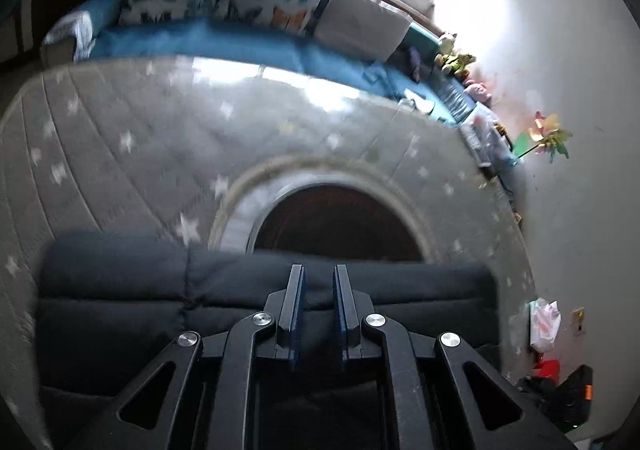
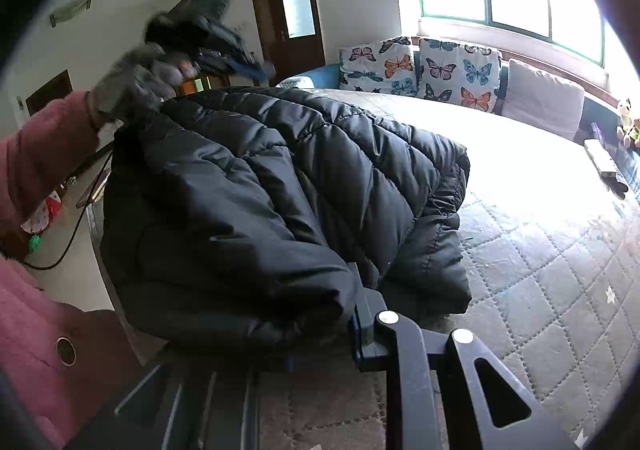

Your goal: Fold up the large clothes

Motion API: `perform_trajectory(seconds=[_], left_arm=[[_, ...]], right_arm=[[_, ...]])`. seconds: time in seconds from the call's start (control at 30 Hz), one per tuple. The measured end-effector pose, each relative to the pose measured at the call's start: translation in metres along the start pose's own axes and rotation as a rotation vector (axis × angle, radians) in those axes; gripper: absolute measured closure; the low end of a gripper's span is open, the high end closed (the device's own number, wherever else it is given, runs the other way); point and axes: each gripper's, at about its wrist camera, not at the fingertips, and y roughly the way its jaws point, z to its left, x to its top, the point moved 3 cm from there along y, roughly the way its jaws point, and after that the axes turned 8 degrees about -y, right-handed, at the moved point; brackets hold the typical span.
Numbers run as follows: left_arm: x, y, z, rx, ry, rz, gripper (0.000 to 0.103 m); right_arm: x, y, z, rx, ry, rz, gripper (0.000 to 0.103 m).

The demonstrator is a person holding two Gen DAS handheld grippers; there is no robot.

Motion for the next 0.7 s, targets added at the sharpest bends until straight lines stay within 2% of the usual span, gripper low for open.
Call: perform_trajectory(seconds=[0.2,0.3,0.37,0.4,0.47,0.57,0.63,0.7], left_arm=[[-0.036,0.023,0.035,-0.03,0.026,0.002,0.088],[-0.053,0.021,0.041,-0.032,0.06,-0.015,0.088],[-0.064,0.016,0.044,-0.038,0.074,-0.031,0.088],[-0.068,0.013,0.048,-0.049,0.072,-0.033,0.088],[-0.076,0.01,0.055,-0.079,0.058,-0.039,0.088],[-0.086,0.003,0.058,-0.104,0.067,-0.046,0.088],[-0.095,0.001,0.06,-0.103,0.093,-0.058,0.088],[-0.101,-0.004,0.059,-0.093,0.117,-0.065,0.088]], right_arm=[[0.004,-0.014,0.009,-0.041,-0.044,-0.01,0.076],[0.008,-0.029,0.018,-0.1,-0.08,-0.002,0.068],[0.007,-0.043,0.024,-0.145,-0.105,0.022,0.059],[0.004,-0.051,0.025,-0.156,-0.107,0.029,0.059],[-0.002,-0.069,0.024,-0.179,-0.074,0.04,0.059],[-0.001,-0.101,0.012,-0.241,0.041,0.034,0.059],[0.01,-0.116,0.01,-0.284,0.067,0.017,0.058],[0.029,-0.123,0.011,-0.304,0.071,-0.005,0.051]])
